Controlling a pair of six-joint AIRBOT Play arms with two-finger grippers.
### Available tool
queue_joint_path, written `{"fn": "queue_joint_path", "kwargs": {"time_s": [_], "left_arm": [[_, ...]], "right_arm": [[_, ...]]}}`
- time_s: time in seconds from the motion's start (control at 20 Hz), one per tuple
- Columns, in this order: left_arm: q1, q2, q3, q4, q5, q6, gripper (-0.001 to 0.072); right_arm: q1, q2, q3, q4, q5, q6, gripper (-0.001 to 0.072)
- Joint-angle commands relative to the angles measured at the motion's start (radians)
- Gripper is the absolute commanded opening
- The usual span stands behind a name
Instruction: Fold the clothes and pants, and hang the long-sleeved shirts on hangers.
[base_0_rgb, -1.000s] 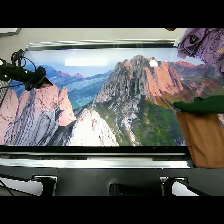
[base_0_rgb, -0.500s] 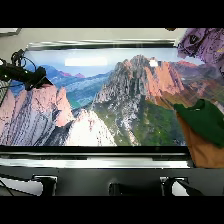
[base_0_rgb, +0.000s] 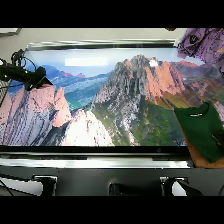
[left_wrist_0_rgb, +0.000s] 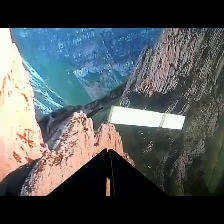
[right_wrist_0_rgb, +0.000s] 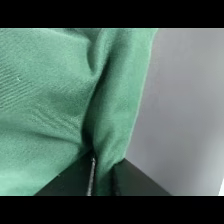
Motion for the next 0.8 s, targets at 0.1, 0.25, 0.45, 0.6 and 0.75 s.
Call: {"fn": "queue_joint_path", "kwargs": {"time_s": [0.1, 0.25, 0.45, 0.6, 0.75], "left_arm": [[0.0, 0.0, 0.0, 0.0, 0.0, 0.0, 0.0018], [0.0, 0.0, 0.0, 0.0, 0.0, 0.0, 0.0018], [0.0, 0.01, 0.001, 0.0, 0.001, 0.002, 0.0018], [-0.012, 0.062, 0.0, 0.026, 0.039, 0.073, 0.0017], [-0.082, 0.144, -0.003, 0.204, 0.066, 0.175, 0.0016]], "right_arm": [[-0.001, 0.003, -0.025, -0.019, -0.027, 0.006, 0.0088], [-0.001, 0.004, -0.021, -0.011, -0.059, -0.031, 0.0352], [0.008, 0.003, 0.084, 0.195, -0.333, -0.282, 0.0312], [0.137, 0.003, 0.151, 0.432, -0.592, -0.54, 0.0107], [0.377, 0.002, 0.159, 0.545, -0.718, -0.687, 0.0036]]}}
